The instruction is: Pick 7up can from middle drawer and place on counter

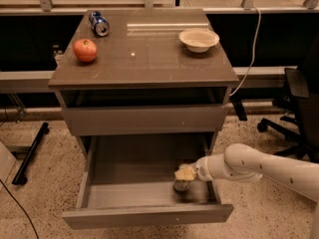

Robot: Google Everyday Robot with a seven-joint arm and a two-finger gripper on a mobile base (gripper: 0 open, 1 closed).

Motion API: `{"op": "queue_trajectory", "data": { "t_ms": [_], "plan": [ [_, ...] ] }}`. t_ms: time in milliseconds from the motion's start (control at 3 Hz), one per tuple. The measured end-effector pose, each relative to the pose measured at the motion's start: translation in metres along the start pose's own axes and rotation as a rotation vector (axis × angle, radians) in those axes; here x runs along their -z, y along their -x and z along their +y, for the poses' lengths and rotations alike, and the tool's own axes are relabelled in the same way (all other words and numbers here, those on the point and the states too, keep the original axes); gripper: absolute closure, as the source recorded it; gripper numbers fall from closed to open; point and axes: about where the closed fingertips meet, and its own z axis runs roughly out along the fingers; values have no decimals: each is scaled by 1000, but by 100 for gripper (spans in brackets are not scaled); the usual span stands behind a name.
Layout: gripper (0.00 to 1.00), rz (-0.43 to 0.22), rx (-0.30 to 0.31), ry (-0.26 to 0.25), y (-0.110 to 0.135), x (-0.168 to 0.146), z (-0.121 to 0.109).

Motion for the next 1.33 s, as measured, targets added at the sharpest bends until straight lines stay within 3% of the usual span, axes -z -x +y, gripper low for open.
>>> {"op": "queue_trajectory", "data": {
  "t_ms": [333, 667, 1000, 1333],
  "plan": [
    [100, 0, 96, 8, 22, 38, 23],
    [100, -36, 233, 3, 69, 103, 41],
    [100, -109, 452, 14, 152, 207, 64],
    [100, -128, 559, 23, 200, 271, 69]
  ]
}}
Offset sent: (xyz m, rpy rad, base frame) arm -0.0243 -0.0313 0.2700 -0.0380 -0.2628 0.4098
